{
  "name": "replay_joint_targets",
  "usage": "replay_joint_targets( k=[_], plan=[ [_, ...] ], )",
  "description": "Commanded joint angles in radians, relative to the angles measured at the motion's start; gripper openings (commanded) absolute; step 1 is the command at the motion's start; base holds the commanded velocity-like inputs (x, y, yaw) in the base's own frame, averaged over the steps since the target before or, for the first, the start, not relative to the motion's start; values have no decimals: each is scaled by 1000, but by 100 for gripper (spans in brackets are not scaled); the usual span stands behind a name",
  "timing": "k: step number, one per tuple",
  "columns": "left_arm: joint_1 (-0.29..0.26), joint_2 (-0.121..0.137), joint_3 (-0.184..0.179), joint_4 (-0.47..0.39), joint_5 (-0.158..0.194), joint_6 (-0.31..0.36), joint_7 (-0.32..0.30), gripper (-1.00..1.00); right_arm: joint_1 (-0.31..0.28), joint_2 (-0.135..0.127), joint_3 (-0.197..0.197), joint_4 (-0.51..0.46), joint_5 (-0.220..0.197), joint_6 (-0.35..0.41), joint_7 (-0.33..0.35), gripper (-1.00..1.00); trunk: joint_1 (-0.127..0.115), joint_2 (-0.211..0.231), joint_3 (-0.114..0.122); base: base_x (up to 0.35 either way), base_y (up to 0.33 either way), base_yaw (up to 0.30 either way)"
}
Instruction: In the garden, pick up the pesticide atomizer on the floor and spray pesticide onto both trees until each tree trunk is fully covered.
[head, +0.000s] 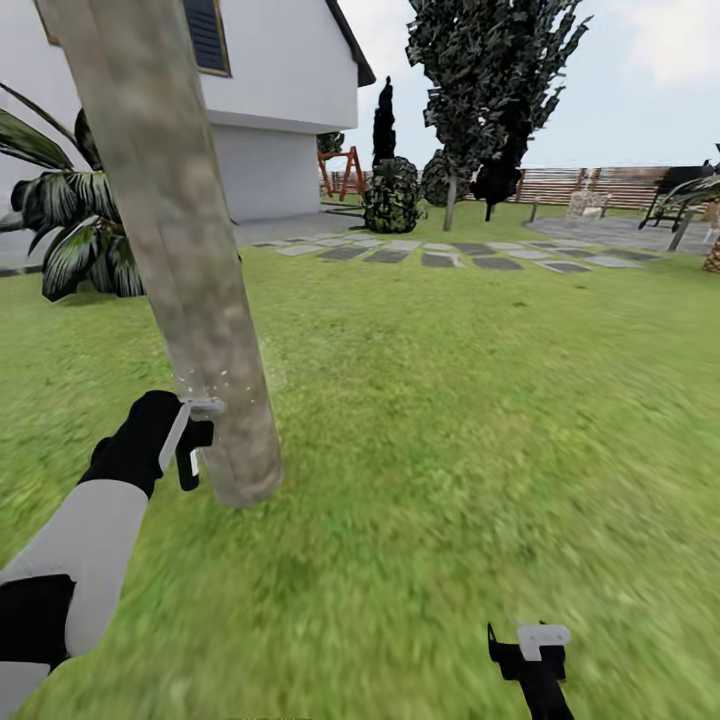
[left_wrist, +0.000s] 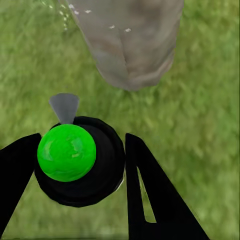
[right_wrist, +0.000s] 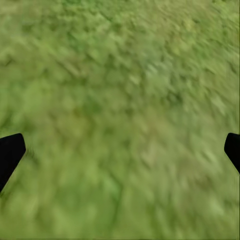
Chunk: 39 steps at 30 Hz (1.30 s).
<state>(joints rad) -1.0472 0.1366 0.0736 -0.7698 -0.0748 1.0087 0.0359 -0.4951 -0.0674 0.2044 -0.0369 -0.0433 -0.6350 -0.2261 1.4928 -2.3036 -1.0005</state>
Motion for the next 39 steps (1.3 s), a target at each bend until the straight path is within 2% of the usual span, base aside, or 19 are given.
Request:
replay_joint_targets(
  k=[1,7,22,29,39],
  plan=[
    [0,-1,0,-1,-8,4,-4,-100,0,0,9,0,-4,-2,-5,100,0,0,-1,5,-11,277],
    [1,-7,-7,3,-7,4,-4,-100,0,0,9,1,-4,-2,-4,100,0,0,-1,1,-216,233],
    [2,-12,-3,3,-7,2,-4,-100,0,-1,8,0,-6,-2,-6,100,0,0,-1,50,-273,3],
    [3,-5,-1,4,-7,2,-4,-100,0,-1,9,0,-6,-2,-6,100,0,0,-1,130,-273,20],
    [9,-3,0,4,-7,1,-1,-100,0,0,9,0,-5,-2,-6,100,0,0,-1,129,-273,252]
  ],
)
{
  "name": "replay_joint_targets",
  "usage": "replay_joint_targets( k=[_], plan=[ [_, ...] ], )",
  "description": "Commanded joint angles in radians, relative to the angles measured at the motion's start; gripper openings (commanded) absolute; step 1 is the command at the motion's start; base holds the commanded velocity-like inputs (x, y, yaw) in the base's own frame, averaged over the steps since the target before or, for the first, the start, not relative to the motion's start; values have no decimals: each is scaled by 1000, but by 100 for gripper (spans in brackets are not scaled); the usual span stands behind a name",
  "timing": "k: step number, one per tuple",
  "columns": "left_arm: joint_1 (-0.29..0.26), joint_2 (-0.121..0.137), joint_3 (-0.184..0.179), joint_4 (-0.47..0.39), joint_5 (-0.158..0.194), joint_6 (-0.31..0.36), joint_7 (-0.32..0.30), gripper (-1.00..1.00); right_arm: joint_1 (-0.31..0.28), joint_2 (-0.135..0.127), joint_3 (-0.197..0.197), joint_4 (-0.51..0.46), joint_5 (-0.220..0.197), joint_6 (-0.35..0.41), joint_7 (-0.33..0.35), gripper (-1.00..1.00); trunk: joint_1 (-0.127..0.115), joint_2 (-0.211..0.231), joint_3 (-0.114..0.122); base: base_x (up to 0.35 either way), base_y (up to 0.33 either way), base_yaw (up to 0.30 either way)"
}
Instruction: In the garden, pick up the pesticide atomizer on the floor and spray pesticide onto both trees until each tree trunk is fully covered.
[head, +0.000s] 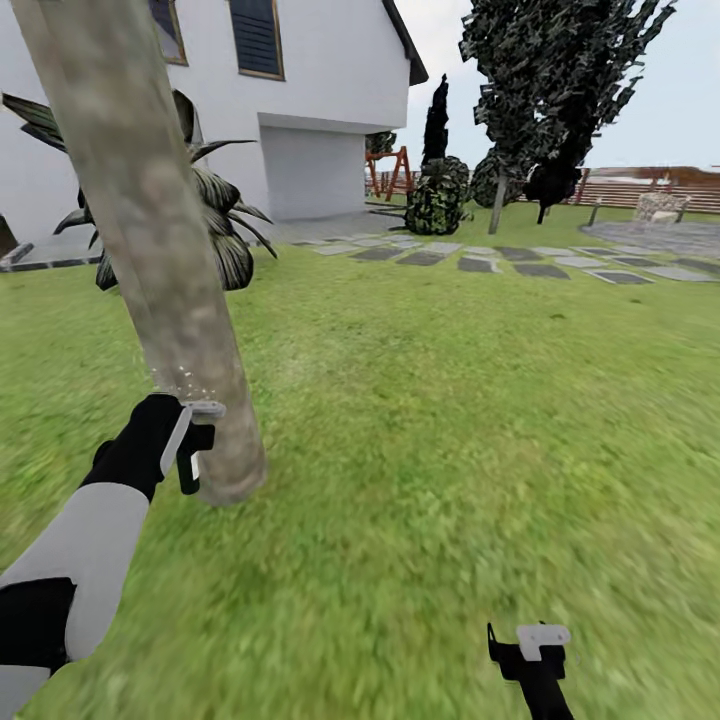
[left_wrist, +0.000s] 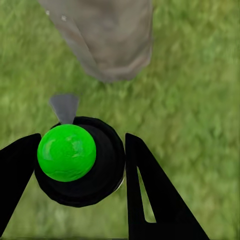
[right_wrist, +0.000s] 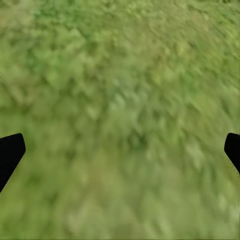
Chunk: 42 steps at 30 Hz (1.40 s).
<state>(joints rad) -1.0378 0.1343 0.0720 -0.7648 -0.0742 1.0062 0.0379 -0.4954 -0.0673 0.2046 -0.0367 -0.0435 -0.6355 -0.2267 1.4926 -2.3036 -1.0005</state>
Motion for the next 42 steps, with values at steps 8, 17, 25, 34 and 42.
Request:
replay_joint_targets(
  k=[8,17,25,34,42],
  plan=[
    [8,-2,0,-1,-9,3,-1,-100,0,0,9,0,-5,-1,-5,100,0,0,-1,120,-274,144],
    [68,40,11,-1,-1,-7,-2,-100,0,0,9,0,-5,-1,-5,100,0,0,-1,77,-274,107],
    [84,58,31,0,-4,-9,3,-100,0,0,9,0,-4,-1,-4,100,0,0,-1,204,-198,276],
    [87,31,28,2,3,-22,4,-100,0,0,9,0,-4,-1,-5,100,0,0,-1,58,-8,274],
    [105,12,28,4,2,-26,0,-100,0,-1,8,0,-5,-1,-5,100,0,0,-1,136,-187,44]
  ],
)
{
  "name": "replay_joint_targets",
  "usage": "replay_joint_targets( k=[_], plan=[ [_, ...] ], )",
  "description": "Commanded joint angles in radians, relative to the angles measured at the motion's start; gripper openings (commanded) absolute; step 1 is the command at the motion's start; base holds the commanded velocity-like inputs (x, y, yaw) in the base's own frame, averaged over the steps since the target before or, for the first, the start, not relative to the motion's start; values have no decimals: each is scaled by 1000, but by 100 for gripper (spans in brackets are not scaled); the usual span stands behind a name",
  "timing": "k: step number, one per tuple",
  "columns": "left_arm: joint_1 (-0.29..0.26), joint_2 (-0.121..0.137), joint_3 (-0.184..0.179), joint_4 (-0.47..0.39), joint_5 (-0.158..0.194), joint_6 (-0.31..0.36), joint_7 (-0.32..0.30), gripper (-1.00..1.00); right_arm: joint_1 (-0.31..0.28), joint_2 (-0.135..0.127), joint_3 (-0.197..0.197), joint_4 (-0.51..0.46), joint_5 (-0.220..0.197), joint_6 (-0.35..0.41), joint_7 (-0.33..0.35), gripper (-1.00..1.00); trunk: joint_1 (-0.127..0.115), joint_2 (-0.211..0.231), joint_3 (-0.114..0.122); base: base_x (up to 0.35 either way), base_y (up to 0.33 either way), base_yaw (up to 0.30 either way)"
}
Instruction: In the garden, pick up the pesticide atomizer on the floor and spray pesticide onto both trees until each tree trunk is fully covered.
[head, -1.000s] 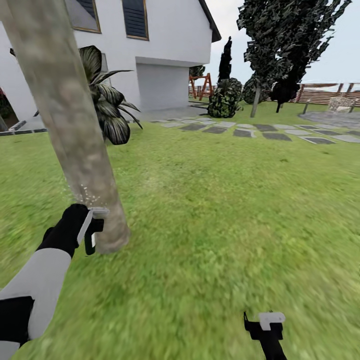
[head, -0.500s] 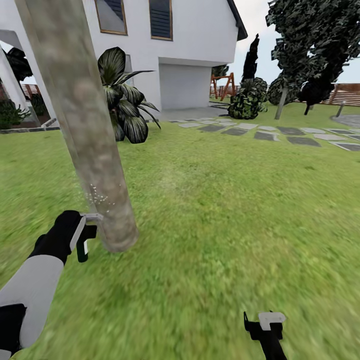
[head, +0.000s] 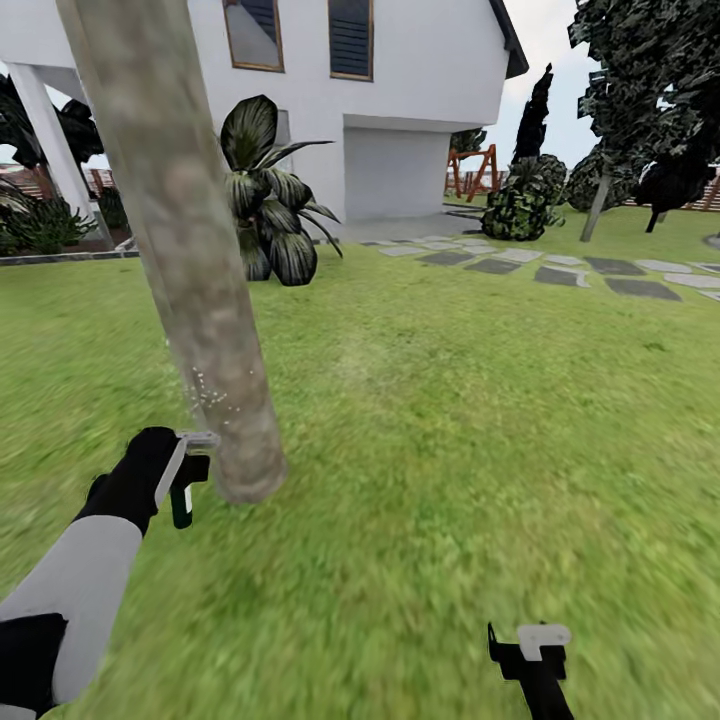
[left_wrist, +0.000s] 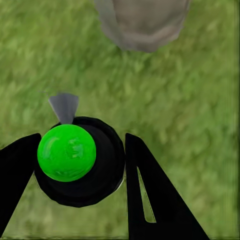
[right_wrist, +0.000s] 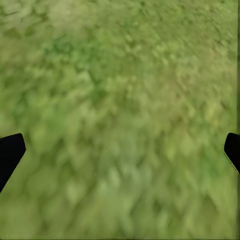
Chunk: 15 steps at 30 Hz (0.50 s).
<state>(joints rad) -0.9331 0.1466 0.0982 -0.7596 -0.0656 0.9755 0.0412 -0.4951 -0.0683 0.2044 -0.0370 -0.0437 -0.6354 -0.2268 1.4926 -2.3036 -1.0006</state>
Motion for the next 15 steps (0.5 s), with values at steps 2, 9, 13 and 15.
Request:
replay_joint_targets(
  k=[2,9,13,15],
  plan=[
    [30,1,2,2,-10,2,-2,-100,0,0,9,1,-4,-1,-5,100,0,0,-1,171,-234,0],
    [38,4,3,3,-10,2,-2,-100,0,0,8,1,-5,-1,-5,100,0,0,-1,250,-172,0],
    [61,11,4,3,-11,2,-2,-100,0,0,9,0,-4,-1,-4,100,0,0,-1,248,-111,0],
    [67,12,5,2,-15,3,-1,-100,0,1,9,0,-4,-1,-5,100,0,0,-1,36,-11,178]
  ],
)
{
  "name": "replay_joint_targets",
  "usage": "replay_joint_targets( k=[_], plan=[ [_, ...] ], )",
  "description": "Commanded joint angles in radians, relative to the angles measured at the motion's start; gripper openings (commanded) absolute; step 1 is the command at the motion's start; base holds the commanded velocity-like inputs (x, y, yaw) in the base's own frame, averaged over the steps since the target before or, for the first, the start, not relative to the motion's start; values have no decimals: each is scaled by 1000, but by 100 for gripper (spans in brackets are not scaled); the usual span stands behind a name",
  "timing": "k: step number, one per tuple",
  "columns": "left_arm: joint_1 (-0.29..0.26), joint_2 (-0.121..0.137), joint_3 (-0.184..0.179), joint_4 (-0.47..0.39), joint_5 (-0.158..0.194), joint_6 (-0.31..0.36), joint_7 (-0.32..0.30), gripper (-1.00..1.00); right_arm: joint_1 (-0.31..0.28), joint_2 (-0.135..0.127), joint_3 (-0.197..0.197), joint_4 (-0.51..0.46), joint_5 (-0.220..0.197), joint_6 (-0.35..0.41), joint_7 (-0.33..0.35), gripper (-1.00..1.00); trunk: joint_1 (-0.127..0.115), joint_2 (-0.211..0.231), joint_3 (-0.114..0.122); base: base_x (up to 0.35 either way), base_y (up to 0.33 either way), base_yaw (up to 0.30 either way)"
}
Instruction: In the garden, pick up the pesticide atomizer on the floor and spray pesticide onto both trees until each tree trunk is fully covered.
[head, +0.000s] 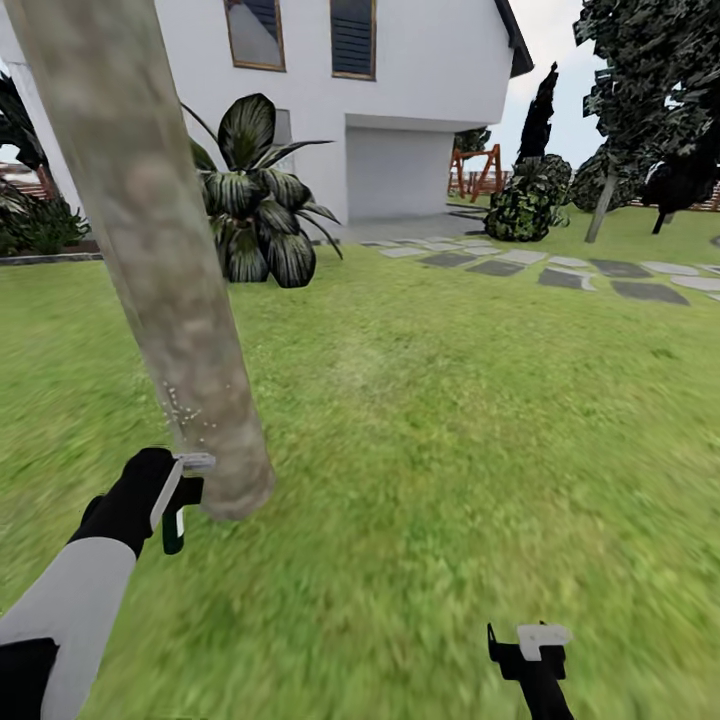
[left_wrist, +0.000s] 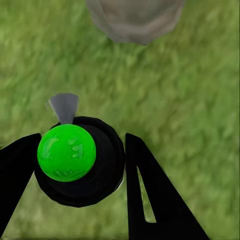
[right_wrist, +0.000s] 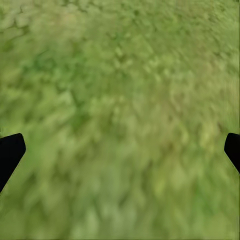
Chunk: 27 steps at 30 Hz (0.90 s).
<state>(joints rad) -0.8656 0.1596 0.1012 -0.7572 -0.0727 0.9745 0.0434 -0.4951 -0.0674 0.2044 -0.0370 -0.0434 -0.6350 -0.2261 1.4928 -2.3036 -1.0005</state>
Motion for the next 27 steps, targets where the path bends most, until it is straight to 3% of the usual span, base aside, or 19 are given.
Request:
replay_joint_targets(
  k=[1,10,18,27],
  plan=[
    [0,0,1,-2,-9,4,-4,-100,0,0,9,0,-4,-2,-5,100,0,0,-1,5,-2,263],
    [36,-3,-3,-2,-9,6,-8,-100,0,0,9,0,-4,-2,-5,100,0,0,-1,0,0,260],
    [37,-20,-4,-14,-1,5,-13,-100,0,0,9,-1,-4,-2,-4,100,0,0,-1,0,-157,17],
    [37,-20,-5,-16,-2,4,-9,-100,0,0,9,0,-4,-2,-5,100,0,0,-1,0,-271,0]
  ],
)
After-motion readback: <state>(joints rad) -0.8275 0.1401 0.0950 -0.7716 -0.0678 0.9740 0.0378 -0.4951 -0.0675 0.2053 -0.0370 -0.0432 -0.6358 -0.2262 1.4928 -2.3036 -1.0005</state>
